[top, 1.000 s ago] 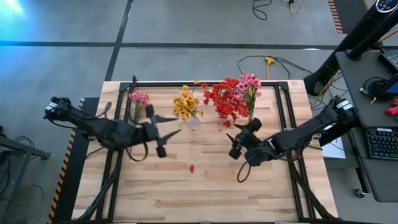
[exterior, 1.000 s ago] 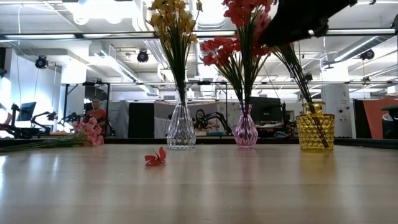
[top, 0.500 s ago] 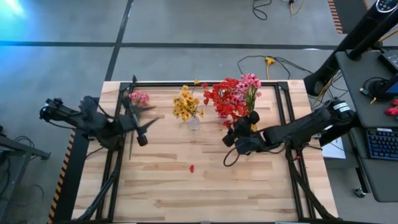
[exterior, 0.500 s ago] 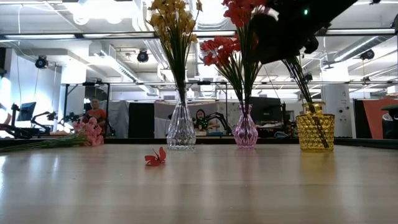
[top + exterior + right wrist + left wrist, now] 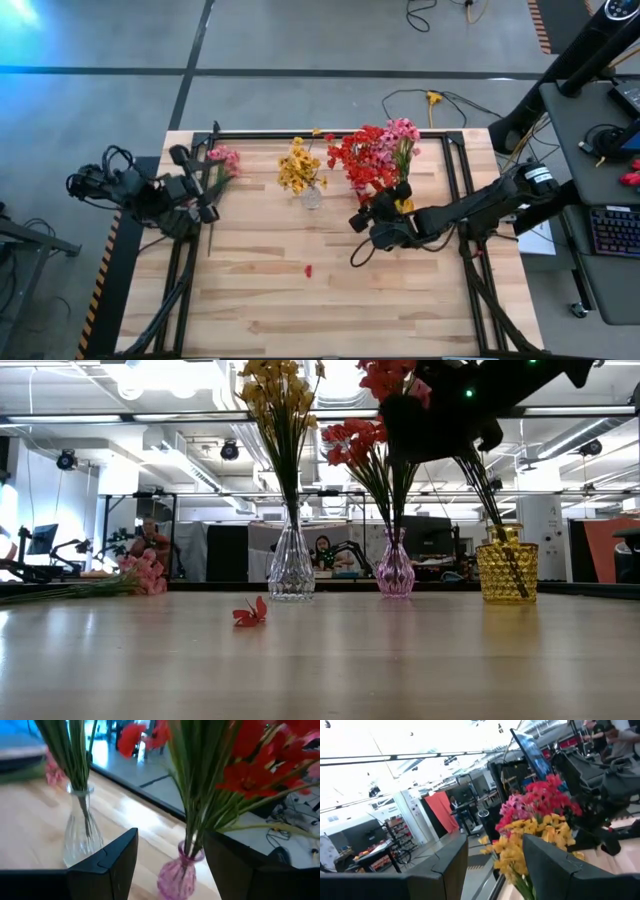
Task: Sort flowers into vase by color
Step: Put the red flowers into the pink vase
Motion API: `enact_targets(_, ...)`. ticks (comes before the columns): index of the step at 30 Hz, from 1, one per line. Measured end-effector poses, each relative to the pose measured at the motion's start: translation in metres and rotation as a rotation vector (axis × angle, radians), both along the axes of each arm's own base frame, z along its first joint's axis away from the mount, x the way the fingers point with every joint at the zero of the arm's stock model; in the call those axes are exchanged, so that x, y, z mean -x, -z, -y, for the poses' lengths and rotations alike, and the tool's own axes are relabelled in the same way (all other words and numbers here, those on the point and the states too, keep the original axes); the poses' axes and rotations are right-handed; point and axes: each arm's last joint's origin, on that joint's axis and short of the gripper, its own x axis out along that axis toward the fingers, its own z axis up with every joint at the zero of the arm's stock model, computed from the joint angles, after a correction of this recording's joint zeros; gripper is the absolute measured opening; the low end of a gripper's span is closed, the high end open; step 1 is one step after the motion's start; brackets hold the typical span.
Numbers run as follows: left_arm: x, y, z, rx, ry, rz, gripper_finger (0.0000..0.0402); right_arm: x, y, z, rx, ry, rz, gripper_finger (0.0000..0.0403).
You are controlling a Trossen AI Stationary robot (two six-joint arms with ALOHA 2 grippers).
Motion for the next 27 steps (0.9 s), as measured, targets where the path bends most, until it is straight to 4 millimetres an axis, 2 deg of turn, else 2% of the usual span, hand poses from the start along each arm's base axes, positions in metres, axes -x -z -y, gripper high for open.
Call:
enact_targets(4,0.006,0.002,-0.002,-0.003,-0.004,0.017,0.0172,-0.002,-0.005,0.003,0.013,0.045,0.063,0.0215)
enact_targets(16,0.019,0.002,-0.008,0.011,-0.006,0.064,0.0172,-0.006,0.003,0.007,0.059,0.079,0.016,0.0217)
enact_targets(20,0.021,0.003,-0.009,0.014,-0.007,0.071,0.0172,-0.011,0.009,0.012,0.069,0.093,-0.006,0.0217)
enact_targets(27,0.023,0.003,-0.009,0.019,-0.006,0.079,0.0172,-0.022,0.009,0.016,0.122,0.096,-0.023,0.0217)
